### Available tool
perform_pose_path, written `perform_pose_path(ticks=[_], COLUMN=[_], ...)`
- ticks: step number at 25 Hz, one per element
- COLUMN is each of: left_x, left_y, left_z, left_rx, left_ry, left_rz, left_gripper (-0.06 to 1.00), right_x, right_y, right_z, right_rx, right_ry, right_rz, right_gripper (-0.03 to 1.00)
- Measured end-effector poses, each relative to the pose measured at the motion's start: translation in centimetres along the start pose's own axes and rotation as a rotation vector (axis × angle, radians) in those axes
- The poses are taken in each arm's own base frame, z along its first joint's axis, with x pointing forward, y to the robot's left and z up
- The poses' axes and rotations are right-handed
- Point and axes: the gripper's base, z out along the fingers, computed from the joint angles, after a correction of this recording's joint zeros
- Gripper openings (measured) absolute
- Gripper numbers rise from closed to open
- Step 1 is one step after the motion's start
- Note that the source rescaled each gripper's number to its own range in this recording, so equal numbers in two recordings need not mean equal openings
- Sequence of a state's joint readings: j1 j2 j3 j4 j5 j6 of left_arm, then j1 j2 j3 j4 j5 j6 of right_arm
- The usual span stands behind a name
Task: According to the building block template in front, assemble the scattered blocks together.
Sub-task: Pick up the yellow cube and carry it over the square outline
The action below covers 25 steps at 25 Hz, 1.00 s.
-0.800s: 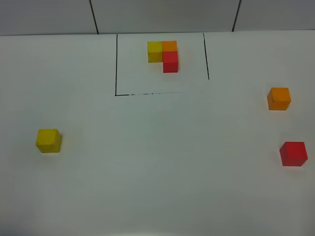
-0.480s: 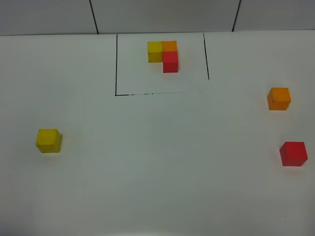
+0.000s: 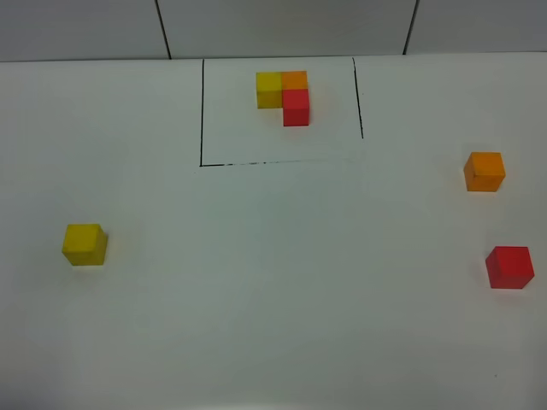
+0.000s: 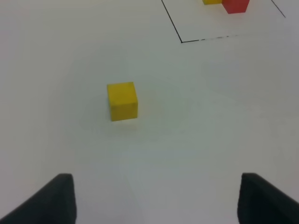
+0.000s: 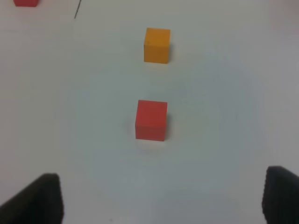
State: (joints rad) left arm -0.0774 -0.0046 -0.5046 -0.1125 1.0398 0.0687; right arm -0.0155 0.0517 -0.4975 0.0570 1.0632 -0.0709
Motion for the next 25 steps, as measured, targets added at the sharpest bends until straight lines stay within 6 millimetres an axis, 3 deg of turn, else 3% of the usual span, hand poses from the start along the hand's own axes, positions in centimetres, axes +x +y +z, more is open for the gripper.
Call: perform_pose_path(ticks=[21, 25], left_x=[-0.01, -0.98], left_y=[0.01, 0.20], left_z=[0.02, 0.48], left_rx=[-0.001, -0.014], left_ry=[0.001, 0.015], left_rz=[0.000, 0.002], left_gripper=[0.67, 0.67], right_x=[0.00, 0.00], right_y=[0.00, 0.00], right_z=[0.00, 0.00], right_rx=[0.000, 0.000], right_ry=[0.000, 0.000], right_rz=[-0.001, 0.000], right_gripper=[0.81, 0.81])
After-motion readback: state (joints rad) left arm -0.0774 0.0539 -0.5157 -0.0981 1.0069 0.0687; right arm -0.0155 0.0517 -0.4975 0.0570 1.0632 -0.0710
